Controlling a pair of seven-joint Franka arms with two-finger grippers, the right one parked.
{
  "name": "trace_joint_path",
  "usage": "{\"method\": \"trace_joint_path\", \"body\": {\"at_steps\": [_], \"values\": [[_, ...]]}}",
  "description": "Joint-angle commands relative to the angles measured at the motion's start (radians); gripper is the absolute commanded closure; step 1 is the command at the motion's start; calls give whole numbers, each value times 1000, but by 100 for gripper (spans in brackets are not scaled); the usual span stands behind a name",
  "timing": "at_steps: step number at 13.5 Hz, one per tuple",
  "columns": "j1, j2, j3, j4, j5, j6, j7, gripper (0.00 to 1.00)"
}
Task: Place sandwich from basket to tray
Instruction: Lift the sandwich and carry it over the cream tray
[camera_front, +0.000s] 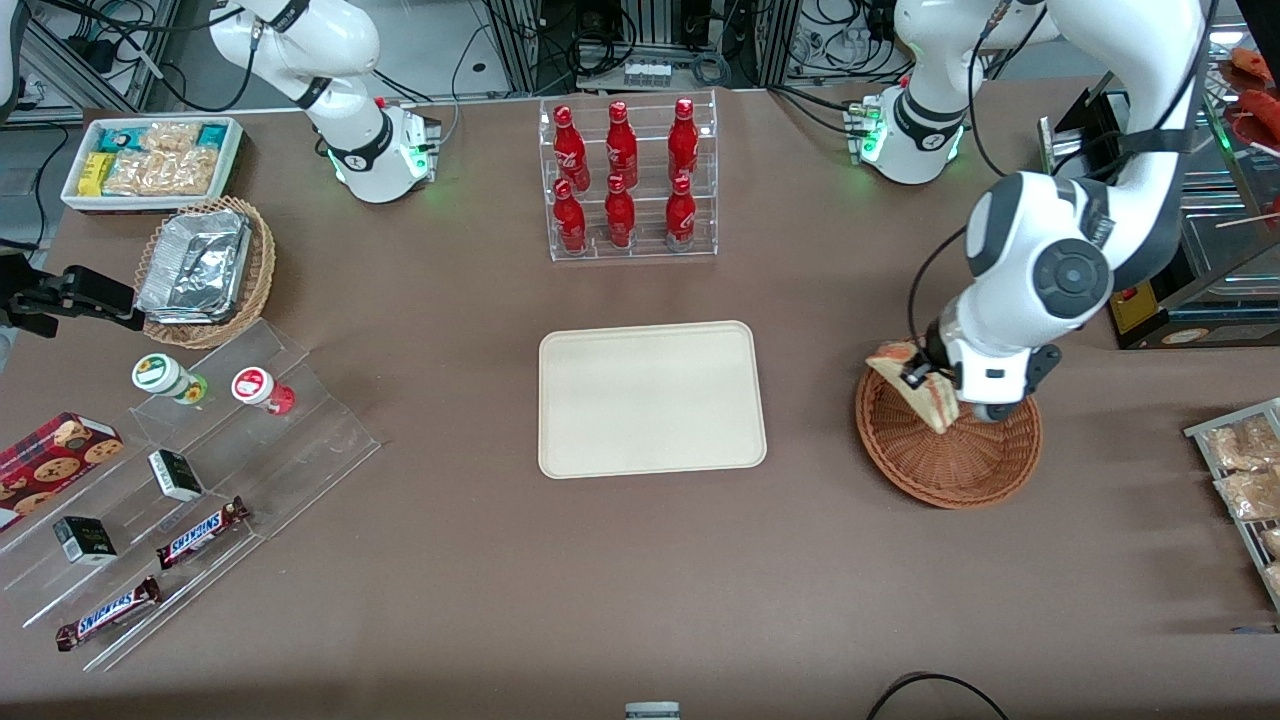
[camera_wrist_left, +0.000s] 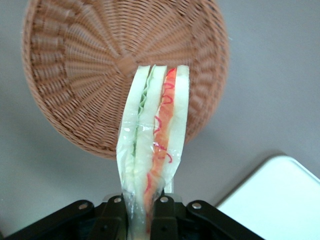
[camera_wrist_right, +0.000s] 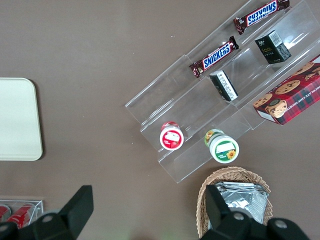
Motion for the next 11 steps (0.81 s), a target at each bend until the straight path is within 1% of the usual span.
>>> {"method": "trace_joint_path", "body": {"at_steps": [1, 4, 6, 11], "values": [[-104, 54, -2, 77, 5, -26, -5, 100], [-213, 121, -2, 143, 5, -20, -22, 100], [-285, 201, -2, 232, 5, -23, -15, 100], [-420, 406, 0, 453, 11, -23, -7, 100]]}}
